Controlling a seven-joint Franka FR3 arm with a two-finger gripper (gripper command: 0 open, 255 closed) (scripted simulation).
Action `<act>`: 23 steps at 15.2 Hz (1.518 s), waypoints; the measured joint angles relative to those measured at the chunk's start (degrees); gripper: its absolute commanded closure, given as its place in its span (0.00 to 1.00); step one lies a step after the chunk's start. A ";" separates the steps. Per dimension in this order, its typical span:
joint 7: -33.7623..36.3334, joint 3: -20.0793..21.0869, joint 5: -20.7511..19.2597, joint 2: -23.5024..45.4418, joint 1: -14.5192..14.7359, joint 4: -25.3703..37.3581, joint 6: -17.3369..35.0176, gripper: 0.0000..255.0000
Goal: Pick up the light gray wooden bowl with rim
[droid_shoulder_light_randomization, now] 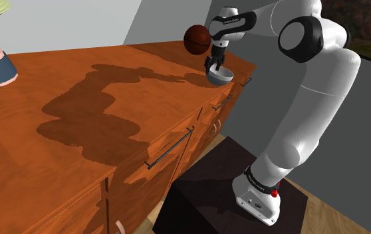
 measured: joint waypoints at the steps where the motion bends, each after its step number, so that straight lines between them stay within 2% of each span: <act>1: -0.03 0.00 0.06 0.20 -0.05 -0.46 0.66 0.00; 2: 0.02 0.02 0.12 0.47 -0.07 -0.80 1.27 0.00; 3: 0.00 0.01 0.12 0.52 -0.09 -1.10 1.60 1.00; 13: 0.00 0.00 0.15 0.55 -0.12 -1.25 1.86 1.00; 23: -0.33 -0.10 -0.19 -1.00 0.03 3.35 -4.29 1.00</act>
